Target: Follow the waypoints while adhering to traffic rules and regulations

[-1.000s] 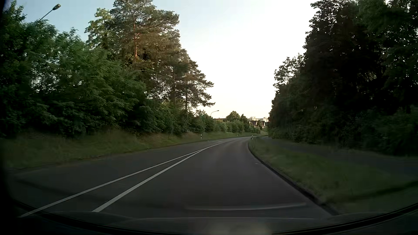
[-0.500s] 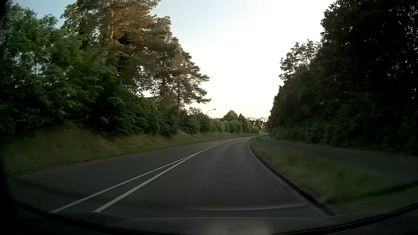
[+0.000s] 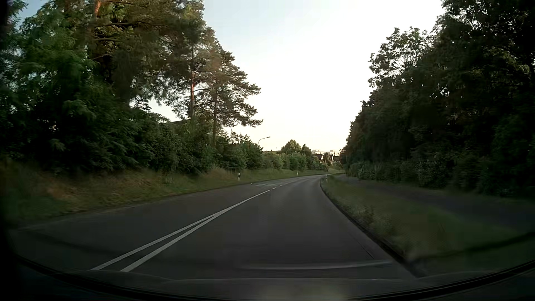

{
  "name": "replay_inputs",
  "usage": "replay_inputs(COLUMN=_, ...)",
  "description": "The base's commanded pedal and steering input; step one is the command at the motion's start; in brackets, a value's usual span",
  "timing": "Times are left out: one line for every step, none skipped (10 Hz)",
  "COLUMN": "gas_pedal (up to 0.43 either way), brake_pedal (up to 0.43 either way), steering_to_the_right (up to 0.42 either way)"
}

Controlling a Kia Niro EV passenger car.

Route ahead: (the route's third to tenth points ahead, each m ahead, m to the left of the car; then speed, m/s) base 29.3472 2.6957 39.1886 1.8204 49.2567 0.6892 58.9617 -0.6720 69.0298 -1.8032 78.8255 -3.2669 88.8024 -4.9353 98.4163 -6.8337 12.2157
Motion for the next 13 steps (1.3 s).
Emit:
replay_inputs(gas_pedal=0.02, brake_pedal=0.03, steering_to_the_right=0.011)
replay_inputs(gas_pedal=0.02, brake_pedal=0.03, steering_to_the_right=0.011)
replay_inputs(gas_pedal=0.02, brake_pedal=0.03, steering_to_the_right=0.011)
replay_inputs(gas_pedal=0.02, brake_pedal=0.03, steering_to_the_right=0.011)
replay_inputs(gas_pedal=0.02, brake_pedal=0.03, steering_to_the_right=0.012)
replay_inputs(gas_pedal=0.02, brake_pedal=0.03, steering_to_the_right=0.013)
replay_inputs(gas_pedal=0.02, brake_pedal=0.024, steering_to_the_right=0.013)
replay_inputs(gas_pedal=0.02, brake_pedal=0.03, steering_to_the_right=0.014)
replay_inputs(gas_pedal=0.02, brake_pedal=0.03, steering_to_the_right=0.014)
replay_inputs(gas_pedal=0.02, brake_pedal=0.024, steering_to_the_right=0.014)
replay_inputs(gas_pedal=0.02, brake_pedal=0.03, steering_to_the_right=0.014)
replay_inputs(gas_pedal=0.02, brake_pedal=0.024, steering_to_the_right=0.014)
replay_inputs(gas_pedal=0.02, brake_pedal=0.03, steering_to_the_right=0.014)
